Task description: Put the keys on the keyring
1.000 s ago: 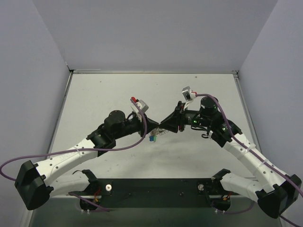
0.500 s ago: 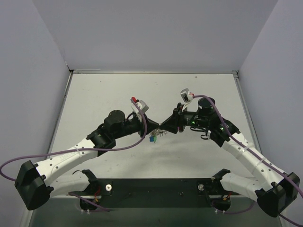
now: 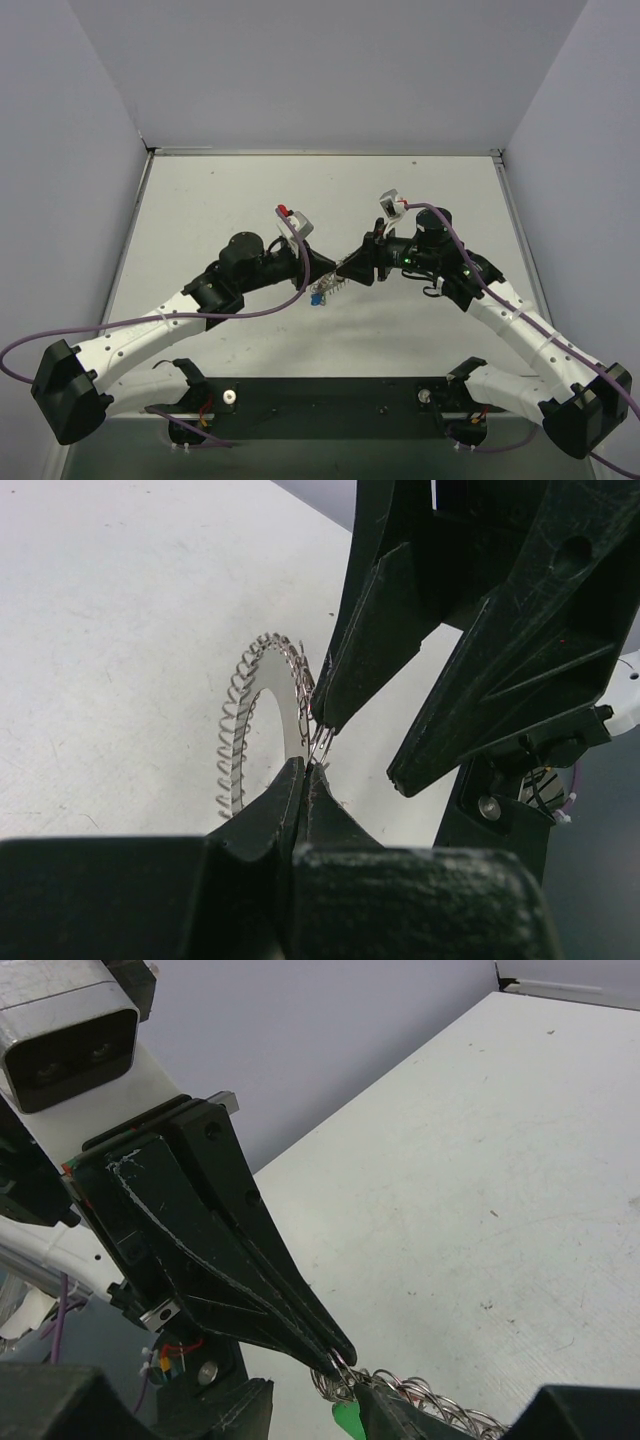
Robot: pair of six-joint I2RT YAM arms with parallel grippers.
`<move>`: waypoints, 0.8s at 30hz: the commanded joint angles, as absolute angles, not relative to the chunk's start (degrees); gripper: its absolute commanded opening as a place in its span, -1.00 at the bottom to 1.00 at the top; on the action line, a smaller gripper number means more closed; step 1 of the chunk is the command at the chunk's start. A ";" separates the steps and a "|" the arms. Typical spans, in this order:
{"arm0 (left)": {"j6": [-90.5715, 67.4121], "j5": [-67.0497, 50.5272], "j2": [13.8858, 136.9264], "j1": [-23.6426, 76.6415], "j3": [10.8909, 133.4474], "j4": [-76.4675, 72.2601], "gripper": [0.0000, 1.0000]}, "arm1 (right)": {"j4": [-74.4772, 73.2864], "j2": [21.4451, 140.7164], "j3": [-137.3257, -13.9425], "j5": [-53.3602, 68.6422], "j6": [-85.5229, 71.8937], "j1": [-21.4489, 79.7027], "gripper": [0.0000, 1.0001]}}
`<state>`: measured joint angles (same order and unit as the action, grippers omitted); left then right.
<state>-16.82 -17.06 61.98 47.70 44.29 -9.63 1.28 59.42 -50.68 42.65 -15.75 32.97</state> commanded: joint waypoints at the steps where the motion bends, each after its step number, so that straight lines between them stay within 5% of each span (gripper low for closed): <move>1: -17.75 -21.44 61.08 47.55 48.60 -15.38 -1.00 | 2.72 59.50 -50.27 41.40 -14.06 32.61 -0.12; 16: -19.07 -27.86 62.40 47.55 48.60 -19.68 -1.00 | 6.50 61.43 -49.04 45.26 -14.77 32.61 -0.21; 24: -19.16 -26.54 61.52 47.55 47.99 -19.95 -1.00 | 7.21 61.44 -49.39 47.11 -15.29 32.61 -0.86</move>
